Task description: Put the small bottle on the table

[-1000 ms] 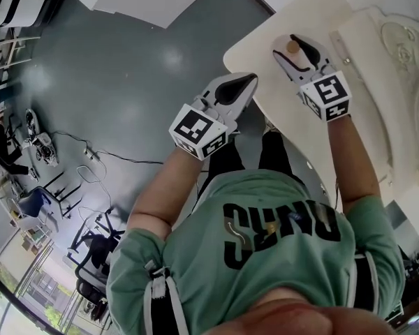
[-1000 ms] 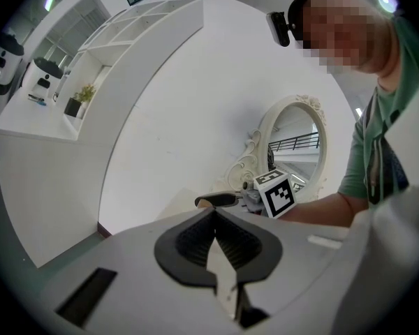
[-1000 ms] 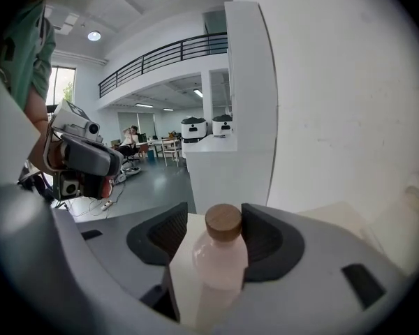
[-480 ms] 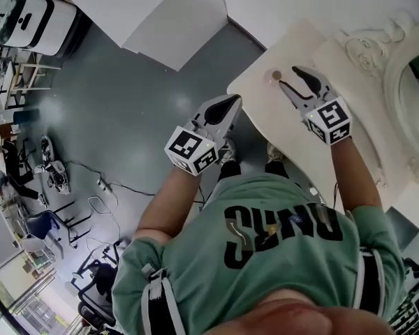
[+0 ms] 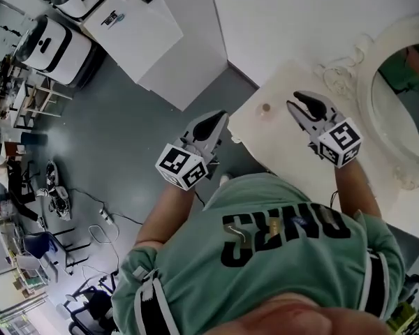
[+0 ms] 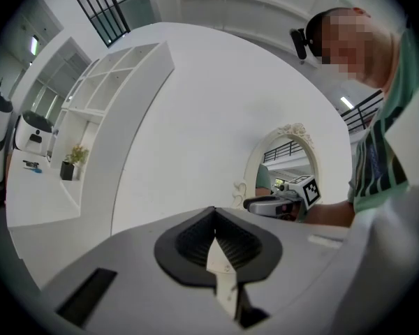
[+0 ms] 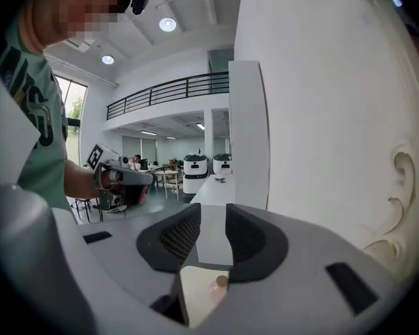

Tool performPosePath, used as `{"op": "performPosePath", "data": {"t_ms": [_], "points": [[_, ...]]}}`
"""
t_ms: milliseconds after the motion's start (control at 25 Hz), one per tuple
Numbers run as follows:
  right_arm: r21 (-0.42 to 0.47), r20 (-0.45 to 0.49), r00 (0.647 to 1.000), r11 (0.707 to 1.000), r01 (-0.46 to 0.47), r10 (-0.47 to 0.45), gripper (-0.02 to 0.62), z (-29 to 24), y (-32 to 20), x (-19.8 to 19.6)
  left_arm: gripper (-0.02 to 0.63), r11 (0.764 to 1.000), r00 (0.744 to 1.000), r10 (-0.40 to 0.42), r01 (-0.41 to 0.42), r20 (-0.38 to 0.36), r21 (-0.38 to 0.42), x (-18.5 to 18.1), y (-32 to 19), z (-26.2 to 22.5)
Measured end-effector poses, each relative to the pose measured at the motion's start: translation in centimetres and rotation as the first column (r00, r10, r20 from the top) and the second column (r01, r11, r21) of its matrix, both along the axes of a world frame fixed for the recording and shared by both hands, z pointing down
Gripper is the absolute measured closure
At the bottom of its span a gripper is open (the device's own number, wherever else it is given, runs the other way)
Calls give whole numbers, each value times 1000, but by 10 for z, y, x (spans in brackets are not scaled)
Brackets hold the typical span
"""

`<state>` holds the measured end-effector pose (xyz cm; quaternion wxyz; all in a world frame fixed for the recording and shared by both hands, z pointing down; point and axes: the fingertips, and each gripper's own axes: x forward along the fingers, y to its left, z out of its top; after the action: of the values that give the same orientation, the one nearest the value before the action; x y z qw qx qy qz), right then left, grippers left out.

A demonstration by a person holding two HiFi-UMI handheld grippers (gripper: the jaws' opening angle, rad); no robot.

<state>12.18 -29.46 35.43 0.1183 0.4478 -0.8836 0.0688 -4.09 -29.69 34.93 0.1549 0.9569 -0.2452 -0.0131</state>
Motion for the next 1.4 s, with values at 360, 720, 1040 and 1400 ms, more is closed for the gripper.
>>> {"op": "performPosePath", "data": {"t_ms": [360, 720, 1040, 1400], "points": [[64, 24, 998, 996, 55, -57, 580, -43, 9, -8, 597, 998, 1000, -30, 30, -8, 48, -5, 2, -31], [59, 103, 991, 995, 77, -83, 600, -57, 8, -19, 597, 999, 1000, -15, 15, -3, 52, -9, -2, -36], [51, 96, 991, 995, 90, -95, 601, -53, 12, -23, 597, 999, 1000, -26, 26, -3, 36, -11, 4, -33], [52, 71, 991, 993, 109, -112, 601, -50, 19, -28, 597, 999, 1000, -31, 31, -5, 41, -16, 12, -31]]}}
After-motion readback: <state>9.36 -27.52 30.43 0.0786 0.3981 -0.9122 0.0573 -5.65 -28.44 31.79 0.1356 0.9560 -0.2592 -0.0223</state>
